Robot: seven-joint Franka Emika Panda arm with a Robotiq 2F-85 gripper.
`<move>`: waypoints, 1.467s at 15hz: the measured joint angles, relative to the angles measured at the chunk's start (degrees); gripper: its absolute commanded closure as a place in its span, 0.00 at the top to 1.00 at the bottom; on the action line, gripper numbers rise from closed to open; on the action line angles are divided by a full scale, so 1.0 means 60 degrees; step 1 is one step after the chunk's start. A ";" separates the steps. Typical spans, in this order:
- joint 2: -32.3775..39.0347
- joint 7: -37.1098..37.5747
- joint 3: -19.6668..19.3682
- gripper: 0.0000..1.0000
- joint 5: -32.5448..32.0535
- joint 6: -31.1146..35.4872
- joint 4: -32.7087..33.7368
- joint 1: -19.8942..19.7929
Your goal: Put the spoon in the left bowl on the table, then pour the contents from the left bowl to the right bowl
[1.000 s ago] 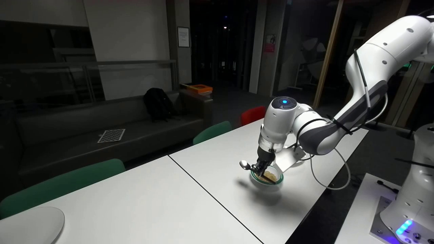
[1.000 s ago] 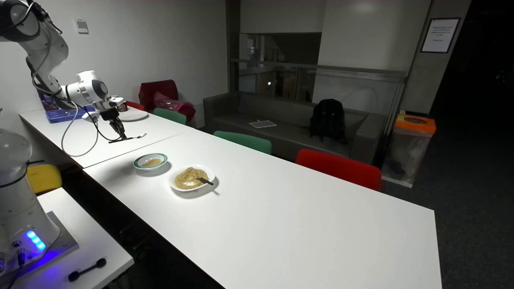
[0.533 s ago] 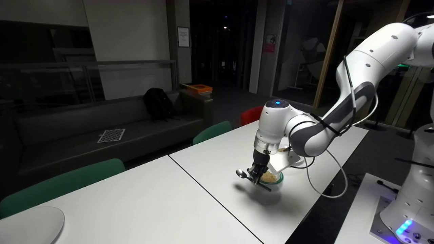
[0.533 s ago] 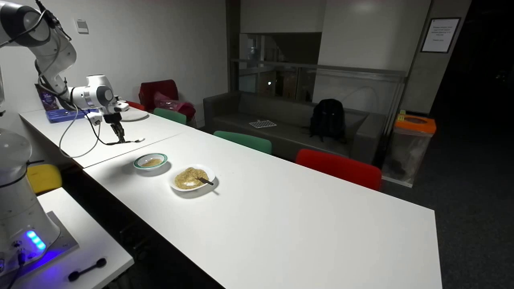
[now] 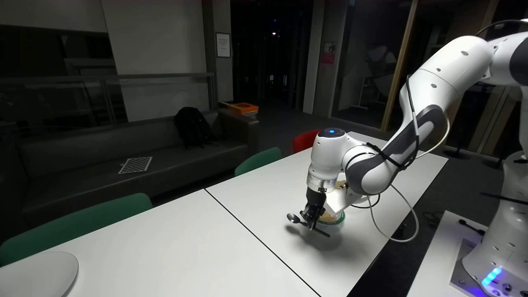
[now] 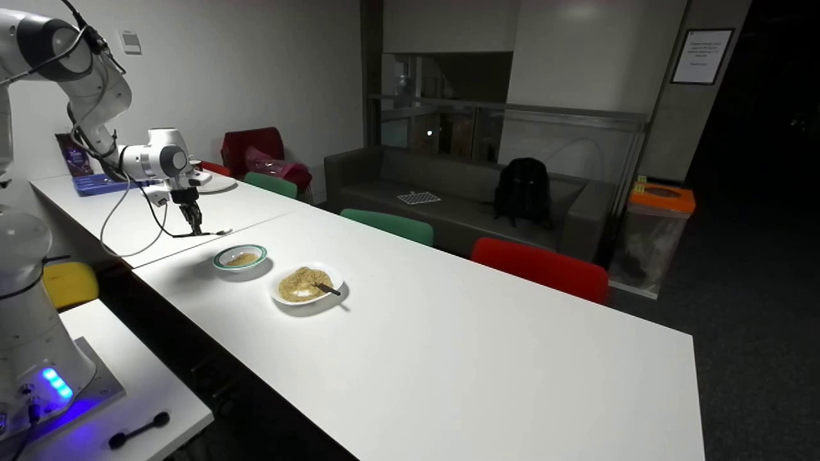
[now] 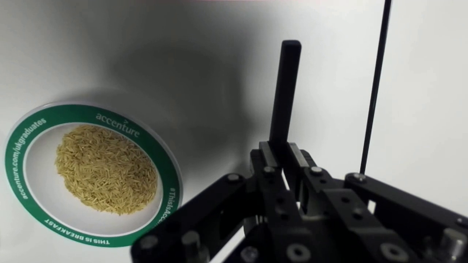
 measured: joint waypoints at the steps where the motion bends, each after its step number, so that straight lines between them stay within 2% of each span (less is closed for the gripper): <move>1: 0.0074 -0.0003 -0.0033 0.03 -0.0063 0.0001 -0.0005 0.0061; 4: 0.0254 -0.0004 -0.0143 0.03 -0.0295 0.0047 -0.0010 0.0338; 5: 0.0269 -0.0004 -0.0179 0.12 -0.0393 0.0083 -0.0019 0.0435; 11: 0.0267 -0.0004 -0.0228 0.12 -0.0490 0.0088 -0.0022 0.0629; 12: 0.0267 -0.0004 -0.0236 0.03 -0.0492 0.0088 -0.0022 0.0629; 16: 0.0273 0.0014 -0.0264 0.03 -0.0519 0.0125 -0.0021 0.0660; 22: 0.0273 0.0857 -0.1043 0.03 -0.2107 0.1083 -0.0047 0.1288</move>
